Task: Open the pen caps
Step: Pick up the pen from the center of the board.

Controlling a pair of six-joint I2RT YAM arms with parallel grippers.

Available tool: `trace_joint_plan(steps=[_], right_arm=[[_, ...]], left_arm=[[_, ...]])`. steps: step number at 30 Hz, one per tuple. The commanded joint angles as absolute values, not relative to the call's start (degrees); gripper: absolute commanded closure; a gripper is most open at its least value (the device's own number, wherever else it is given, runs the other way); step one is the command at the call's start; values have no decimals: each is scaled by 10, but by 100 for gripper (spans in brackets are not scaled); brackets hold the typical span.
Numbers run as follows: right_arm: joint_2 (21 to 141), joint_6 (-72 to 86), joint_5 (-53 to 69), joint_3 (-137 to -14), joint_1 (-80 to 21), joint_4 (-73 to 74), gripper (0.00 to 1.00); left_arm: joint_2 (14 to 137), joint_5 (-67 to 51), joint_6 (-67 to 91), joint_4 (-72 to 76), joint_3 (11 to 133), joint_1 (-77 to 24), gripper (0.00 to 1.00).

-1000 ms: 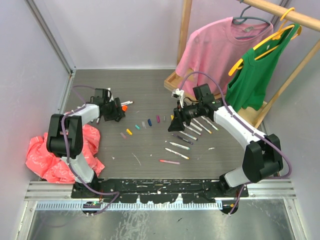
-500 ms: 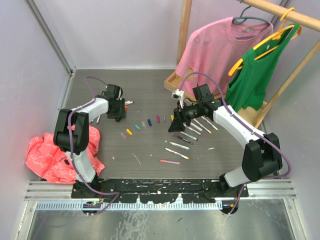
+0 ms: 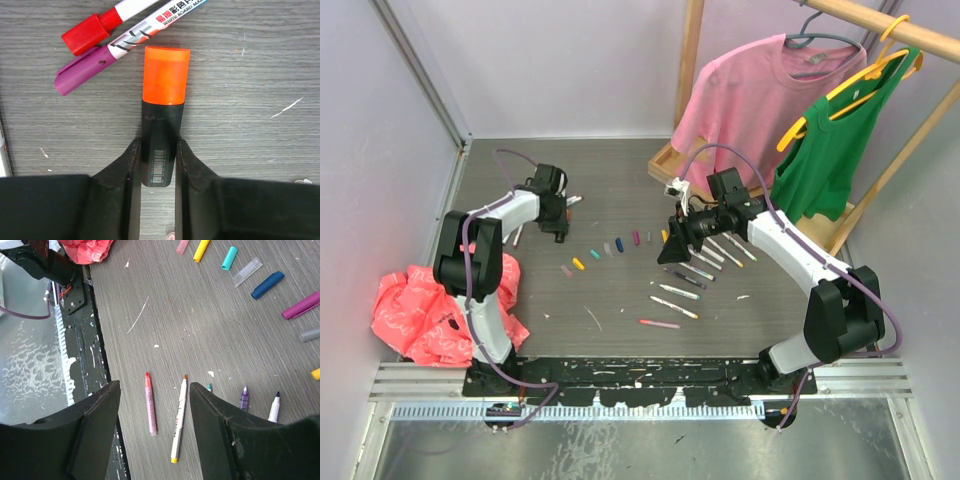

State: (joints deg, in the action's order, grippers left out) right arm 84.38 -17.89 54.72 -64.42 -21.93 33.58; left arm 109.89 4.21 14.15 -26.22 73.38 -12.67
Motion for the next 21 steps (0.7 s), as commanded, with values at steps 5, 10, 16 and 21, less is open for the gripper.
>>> trace_joint_plan(steps=[5,10,16,21], right_arm=[[839,-188,565,-670,-218,337,37],[840,-188,566,-670,-218,337,37],[838,-187,572,-670,-217,336,37],[828,-177,585,-667,-211,327,37]], left_arm=[[1073,-7,139,-245,726,-127,95],[1026,-21,148,-220,703,-127,100],[959,-53,160,-185,668,-127,100],[886,-111,184,-137,623,-127,100]])
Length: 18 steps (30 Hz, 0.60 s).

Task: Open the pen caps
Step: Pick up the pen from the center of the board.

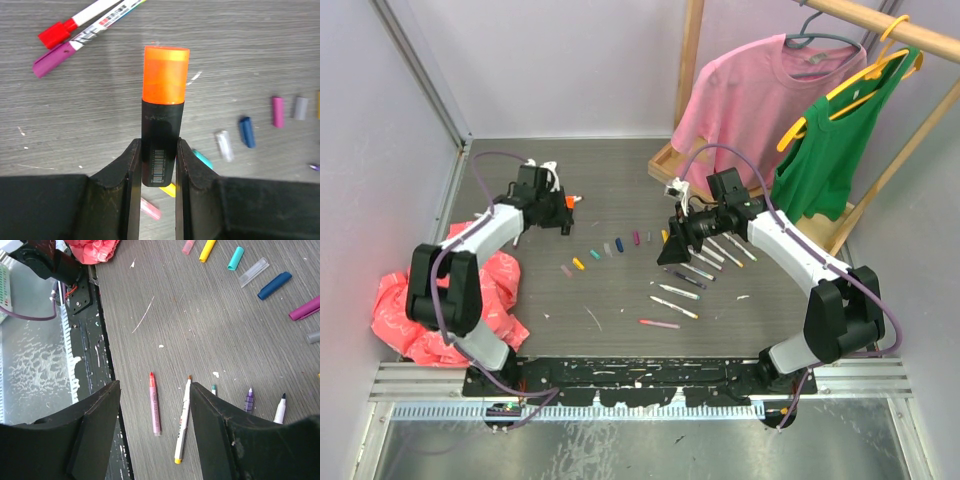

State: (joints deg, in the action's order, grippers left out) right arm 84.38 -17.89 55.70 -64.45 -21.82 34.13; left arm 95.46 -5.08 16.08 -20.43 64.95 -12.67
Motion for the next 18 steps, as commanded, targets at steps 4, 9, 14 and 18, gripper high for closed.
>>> trace_joint_plan(steps=[4,9,14,18], right_arm=[[797,-112,603,-636,-195,255,37],[729,32,635,-534,-169,45,35],[662,151,639,-428,-161,-192,25],[638,169,627,-395,-161,-254,23]], left_arm=[[808,-206,237,-29,543,-128,100],[692,-251,359,192,405,-158,100],[627,-162,395,319,321,-268,100],[611,-54,410,389,286,-354,100]])
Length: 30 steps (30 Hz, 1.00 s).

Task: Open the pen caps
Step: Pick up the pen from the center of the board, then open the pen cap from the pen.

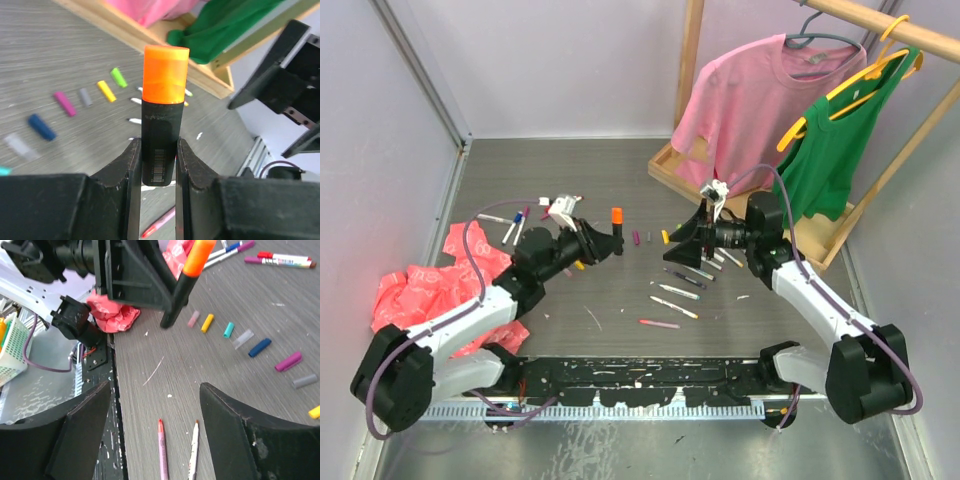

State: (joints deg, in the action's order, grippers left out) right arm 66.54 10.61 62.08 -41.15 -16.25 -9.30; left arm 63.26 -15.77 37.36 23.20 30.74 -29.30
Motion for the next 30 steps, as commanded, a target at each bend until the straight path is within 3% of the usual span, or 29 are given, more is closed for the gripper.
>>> trace_joint_plan(steps=[1,9,15,30], right_arm=[[636,166,626,-391,-162,-260,23],[614,71,589,-374,-176,-224,22],[619,22,537,-391,-187,-160,22],[659,39,487,-401,-231,-144,27]], left_arm=[[610,-11,415,401,279,-375,100],[661,228,454,428,304,-530,100],[702,396,539,306,374,-597,100],[780,441,606,247,447,-637,100]])
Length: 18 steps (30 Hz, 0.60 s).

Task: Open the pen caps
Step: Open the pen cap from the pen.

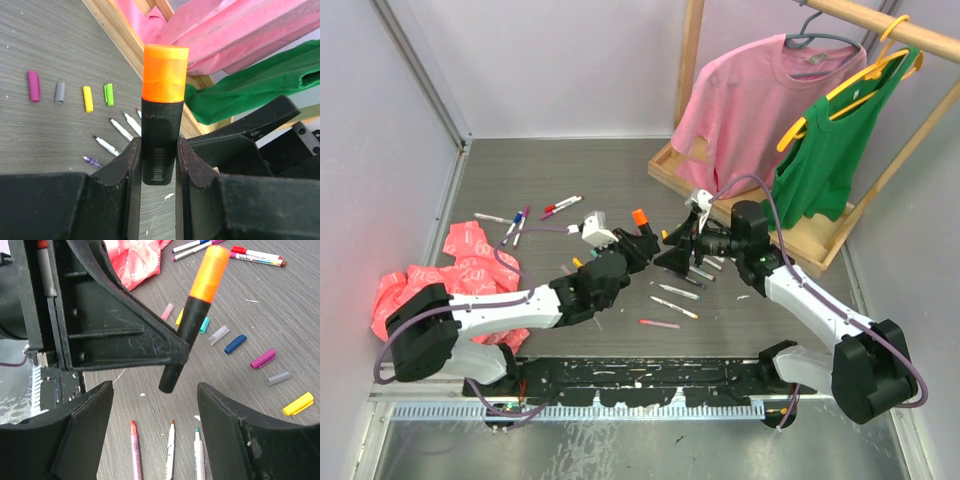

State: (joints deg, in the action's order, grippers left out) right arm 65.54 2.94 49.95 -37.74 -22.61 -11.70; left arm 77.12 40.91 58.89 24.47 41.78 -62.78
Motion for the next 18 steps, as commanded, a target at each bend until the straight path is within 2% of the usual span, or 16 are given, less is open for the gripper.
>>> trace_joint_plan(steps=[1,11,18], right_arm=[[660,46,483,-400,-231,-147,29],[678,66,459,-398,-233,-153,37],[679,70,473,-399,-234,-156,53]], left_arm=[[783,440,606,250,447,-638,100],[786,429,627,262,448,-649,100],[805,418,660,271,450,-657,100]])
